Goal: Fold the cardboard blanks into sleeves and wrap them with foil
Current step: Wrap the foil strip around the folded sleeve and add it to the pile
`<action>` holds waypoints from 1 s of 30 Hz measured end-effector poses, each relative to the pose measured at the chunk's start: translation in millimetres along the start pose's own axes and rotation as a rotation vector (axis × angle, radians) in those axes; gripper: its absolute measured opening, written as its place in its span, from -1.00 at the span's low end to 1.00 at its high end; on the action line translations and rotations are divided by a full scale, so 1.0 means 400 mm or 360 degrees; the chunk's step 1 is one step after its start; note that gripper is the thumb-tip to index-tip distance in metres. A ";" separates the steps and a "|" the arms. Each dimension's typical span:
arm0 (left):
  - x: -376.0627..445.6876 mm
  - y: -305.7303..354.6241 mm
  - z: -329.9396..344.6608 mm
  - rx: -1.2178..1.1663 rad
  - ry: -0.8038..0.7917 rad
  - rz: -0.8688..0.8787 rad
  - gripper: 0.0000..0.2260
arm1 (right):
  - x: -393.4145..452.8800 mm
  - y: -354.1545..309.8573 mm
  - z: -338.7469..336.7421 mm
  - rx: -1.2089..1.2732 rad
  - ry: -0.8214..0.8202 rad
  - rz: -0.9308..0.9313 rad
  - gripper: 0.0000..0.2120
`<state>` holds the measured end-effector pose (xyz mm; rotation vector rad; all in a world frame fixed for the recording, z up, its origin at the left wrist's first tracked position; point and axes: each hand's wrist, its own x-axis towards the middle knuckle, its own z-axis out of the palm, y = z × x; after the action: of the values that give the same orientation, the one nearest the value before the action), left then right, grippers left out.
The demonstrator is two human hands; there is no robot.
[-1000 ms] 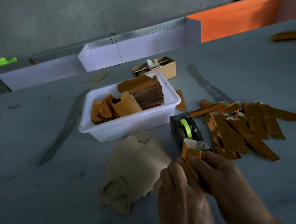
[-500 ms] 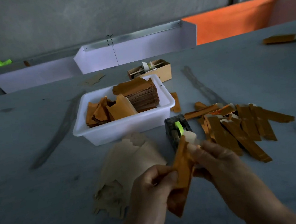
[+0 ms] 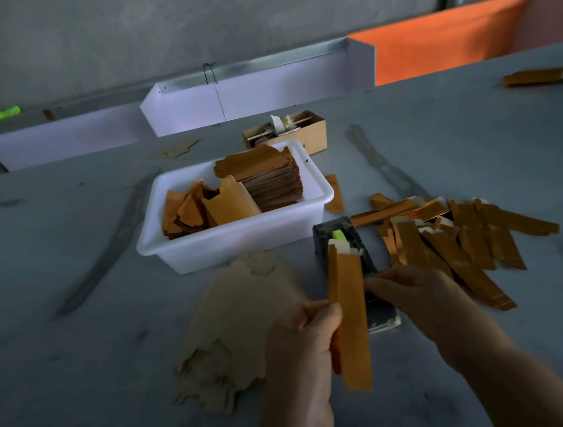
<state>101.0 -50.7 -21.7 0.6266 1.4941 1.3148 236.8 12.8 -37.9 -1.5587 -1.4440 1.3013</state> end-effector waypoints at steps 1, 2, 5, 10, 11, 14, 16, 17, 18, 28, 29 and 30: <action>0.001 -0.002 0.008 -0.0033 0.0005 -0.0003 -0.70 | 0.002 -0.003 0.006 0.0002 0.0002 0.0005 -0.90; 0.002 -0.004 0.016 -0.0073 0.0015 -0.0014 -0.75 | 0.002 -0.005 0.010 0.0014 0.0010 0.0006 -0.91; 0.004 -0.012 0.034 -0.0195 0.0032 -0.0035 -0.83 | 0.000 -0.010 0.018 0.0017 0.0008 0.0017 -0.92; 0.009 -0.016 0.040 -0.0238 0.0006 -0.0014 -0.84 | 0.002 -0.022 0.025 -0.0072 0.0035 -0.0016 -0.92; 0.010 -0.016 0.040 -0.0221 -0.0008 -0.0004 -0.84 | -0.001 -0.026 0.028 -0.0087 0.0071 -0.0074 -0.91; 0.011 -0.015 0.037 -0.0150 -0.0046 0.0024 -0.85 | -0.013 -0.029 0.036 0.0199 0.0108 -0.0167 -0.89; 0.012 -0.014 0.031 -0.0153 -0.0061 0.0038 -0.83 | -0.024 -0.024 0.033 0.0502 0.0056 -0.0102 -0.85; 0.014 -0.012 0.028 -0.0166 -0.0072 0.0041 -0.81 | -0.027 -0.017 0.029 0.0510 0.0072 -0.0109 -0.85; 0.017 -0.010 0.024 -0.0175 -0.0087 0.0040 -0.78 | -0.030 -0.006 0.024 0.0398 0.0134 -0.0141 -0.87; 0.021 -0.011 0.018 -0.0128 -0.0084 0.0087 -0.79 | -0.063 0.043 0.043 -0.0400 0.0427 -0.0366 -0.83; 0.019 -0.009 0.021 -0.0076 -0.0090 0.0122 -0.82 | -0.064 0.045 0.045 -0.0399 0.0434 -0.0361 -0.85; 0.016 -0.007 0.025 -0.0016 -0.0101 0.0155 -0.86 | -0.064 0.046 0.046 -0.0400 0.0444 -0.0358 -0.88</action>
<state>108.4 -41.6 -25.6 0.7360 1.4202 1.3631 228.0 -18.8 -54.6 -1.6062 -1.5911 0.7621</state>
